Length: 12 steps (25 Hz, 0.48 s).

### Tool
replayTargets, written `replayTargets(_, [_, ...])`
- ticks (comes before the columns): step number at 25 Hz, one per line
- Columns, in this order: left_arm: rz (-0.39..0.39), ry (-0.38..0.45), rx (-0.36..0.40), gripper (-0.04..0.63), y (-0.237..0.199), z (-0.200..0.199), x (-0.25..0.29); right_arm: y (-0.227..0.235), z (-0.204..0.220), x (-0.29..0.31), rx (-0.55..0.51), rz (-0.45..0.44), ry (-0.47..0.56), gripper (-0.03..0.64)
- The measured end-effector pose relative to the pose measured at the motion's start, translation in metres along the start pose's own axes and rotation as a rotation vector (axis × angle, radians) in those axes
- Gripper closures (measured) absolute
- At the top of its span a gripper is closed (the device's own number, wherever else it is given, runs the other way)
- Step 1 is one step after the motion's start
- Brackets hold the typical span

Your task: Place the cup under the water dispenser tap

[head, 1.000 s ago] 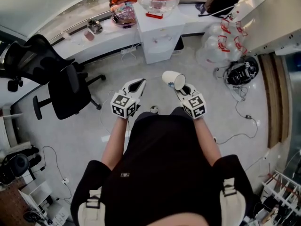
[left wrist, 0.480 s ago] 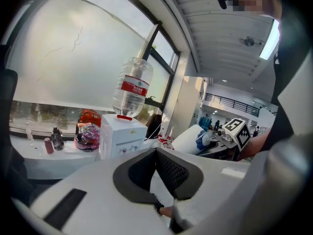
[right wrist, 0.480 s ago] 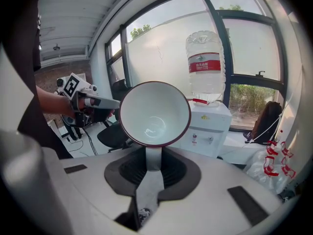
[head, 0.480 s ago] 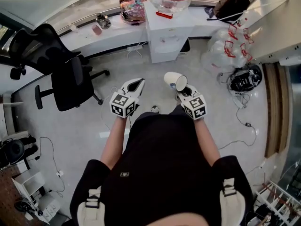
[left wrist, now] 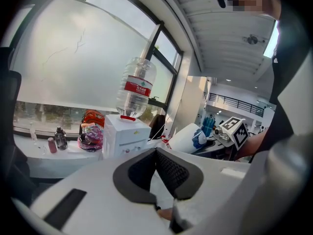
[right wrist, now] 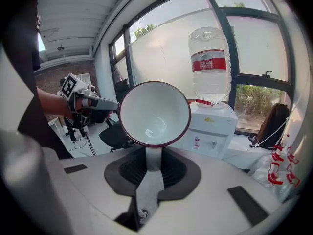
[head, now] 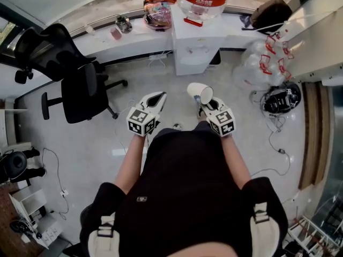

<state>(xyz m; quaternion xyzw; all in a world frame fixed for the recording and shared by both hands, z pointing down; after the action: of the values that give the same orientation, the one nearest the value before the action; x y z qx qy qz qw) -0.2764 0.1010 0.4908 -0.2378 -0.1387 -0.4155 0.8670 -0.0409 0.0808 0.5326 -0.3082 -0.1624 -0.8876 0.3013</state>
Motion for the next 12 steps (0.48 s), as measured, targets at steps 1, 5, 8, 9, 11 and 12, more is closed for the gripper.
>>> replayTargets(1, [-0.004, 0.003, -0.003, 0.595, -0.002, -0.001, 0.002, 0.003, 0.000, 0.002, -0.005, -0.003, -0.004, 0.575])
replayTargets(5, [-0.018, 0.009, -0.016, 0.595, -0.005, -0.008, 0.014, 0.017, -0.006, 0.006, -0.026, -0.017, -0.008, 0.575])
replayTargets(8, [-0.024, -0.007, -0.013, 0.595, -0.008, -0.016, 0.024, 0.031, -0.013, 0.008, -0.030, -0.027, -0.017, 0.575])
replayTargets(9, [-0.029, -0.012, -0.010, 0.595, -0.011, -0.019, 0.027, 0.037, -0.011, 0.010, -0.025, -0.033, -0.035, 0.575])
replayTargets(11, [-0.040, -0.020, -0.016, 0.595, -0.018, -0.024, 0.032, 0.047, -0.010, 0.014, -0.017, -0.039, -0.055, 0.575])
replayTargets(12, [-0.045, -0.026, -0.022, 0.595, -0.021, -0.024, 0.035, 0.052, -0.010, 0.016, -0.013, -0.039, -0.054, 0.575])
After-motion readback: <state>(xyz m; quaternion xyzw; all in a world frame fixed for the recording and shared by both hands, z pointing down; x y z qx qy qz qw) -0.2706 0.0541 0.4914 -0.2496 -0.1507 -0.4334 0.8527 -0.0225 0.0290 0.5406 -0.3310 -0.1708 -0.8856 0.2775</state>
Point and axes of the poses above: the fingertips, and each gripper's own axes: x forward along the fingers, y to its right, z out of its underside, the point moved 6 cm from there along -x, backward along the fingers, and after that the axes turned 7 degrees about -y, right-handed, at the moved point
